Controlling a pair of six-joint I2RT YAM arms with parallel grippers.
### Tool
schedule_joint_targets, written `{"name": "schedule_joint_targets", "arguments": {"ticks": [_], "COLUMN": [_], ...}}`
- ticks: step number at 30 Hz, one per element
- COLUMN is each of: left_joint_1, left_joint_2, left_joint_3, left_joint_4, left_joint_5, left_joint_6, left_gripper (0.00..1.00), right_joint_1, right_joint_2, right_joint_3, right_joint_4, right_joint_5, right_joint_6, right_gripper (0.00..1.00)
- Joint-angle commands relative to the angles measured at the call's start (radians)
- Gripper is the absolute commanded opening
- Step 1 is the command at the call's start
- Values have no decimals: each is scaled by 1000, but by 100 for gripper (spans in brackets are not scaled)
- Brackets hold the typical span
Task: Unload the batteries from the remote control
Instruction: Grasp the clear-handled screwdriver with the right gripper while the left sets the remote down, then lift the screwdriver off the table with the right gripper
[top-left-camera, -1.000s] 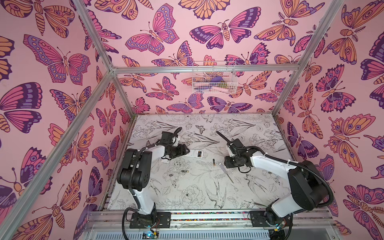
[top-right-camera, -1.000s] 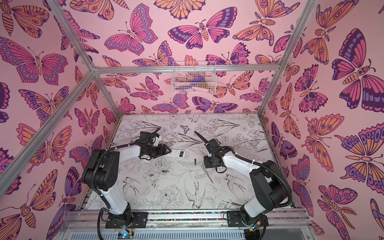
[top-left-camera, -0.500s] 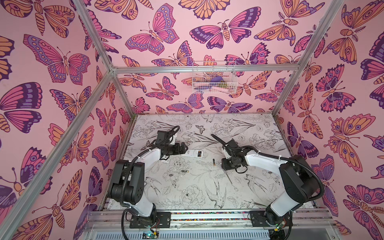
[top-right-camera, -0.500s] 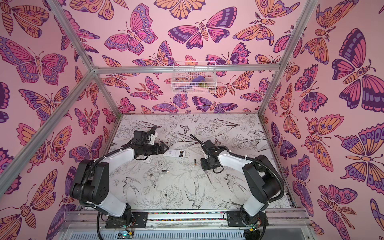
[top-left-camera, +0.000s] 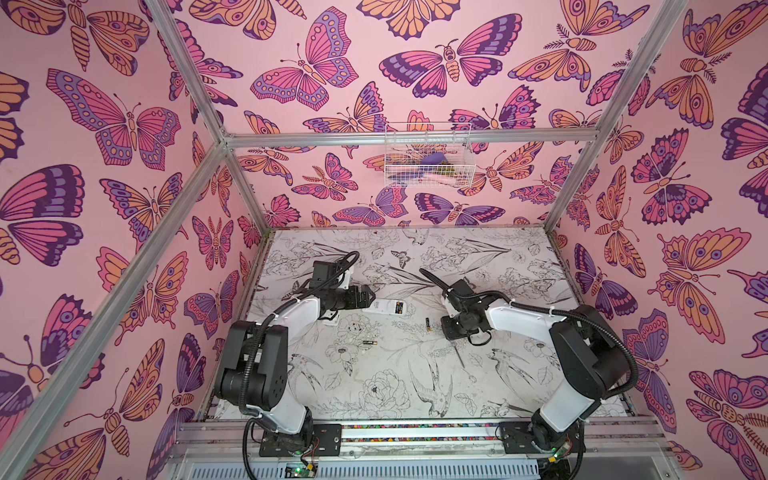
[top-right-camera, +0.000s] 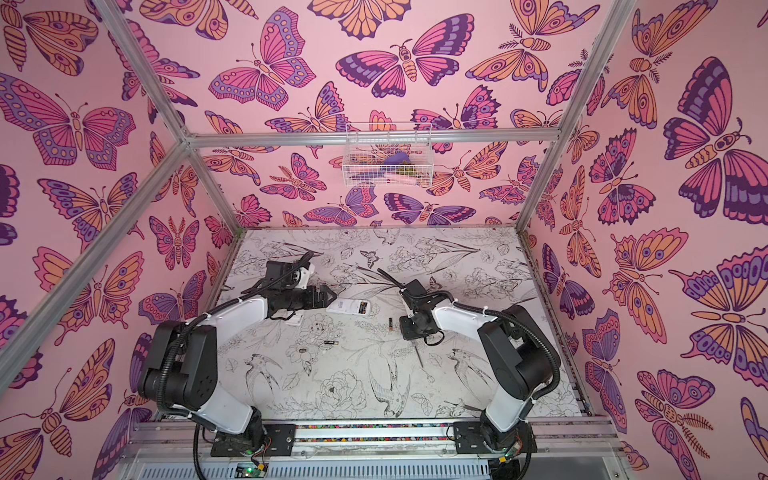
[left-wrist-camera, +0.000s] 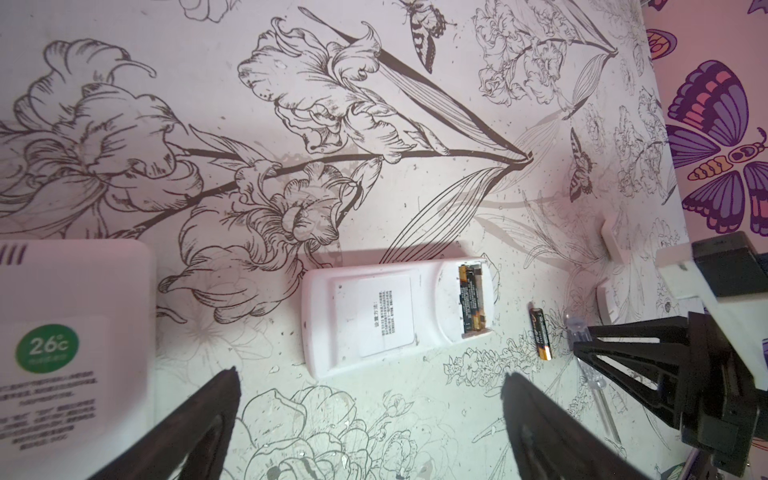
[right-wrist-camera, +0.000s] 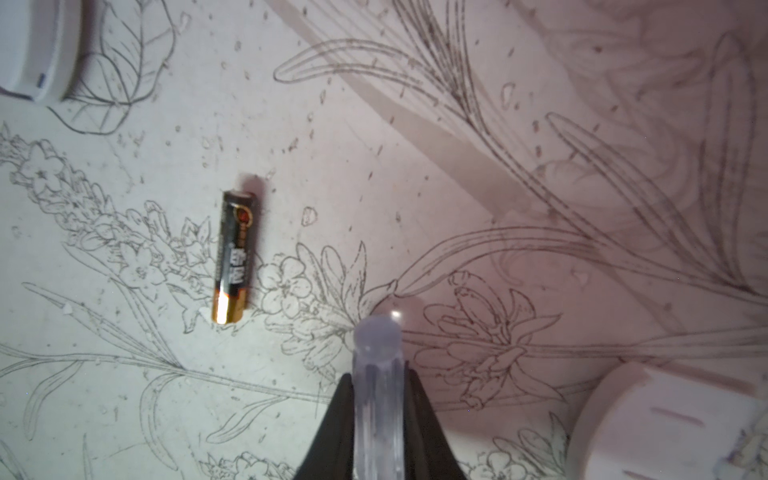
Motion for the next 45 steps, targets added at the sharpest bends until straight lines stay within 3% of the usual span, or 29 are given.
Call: {"name": "schedule_joint_targets", "arguments": {"ticks": [1, 10, 16, 24, 30, 37, 41, 45], "left_joint_1": [12, 19, 29, 30, 7, -58, -122, -206], "left_joint_2": [-24, -30, -52, -73, -80, -59, -54, -29], "left_joint_3": [2, 8, 4, 29, 104, 288, 349, 428], "left_joint_4": [-23, -25, -16, -21, -75, -256, -311, -422], "left_joint_5": [16, 27, 74, 134, 234, 219, 256, 203], "left_joint_6": [22, 15, 7, 12, 52, 253, 500, 723], "left_gripper": [100, 100, 98, 93, 87, 85, 84, 84], "right_joint_1": [8, 6, -12, -61, -87, -100, -102, -102], "right_joint_2": [36, -21, -73, -150, -169, -168, -164, -135], "right_joint_3": [17, 42, 64, 40, 1, -14, -48, -77], "right_joint_4": [-60, -46, -11, 116, 242, 340, 428, 569], "right_joint_5": [6, 19, 40, 76, 78, 74, 70, -7], "right_joint_6": [-11, 32, 138, 413, 745, 1048, 1241, 1461], "right_gripper": [14, 12, 11, 7, 3, 0, 0, 0]}}
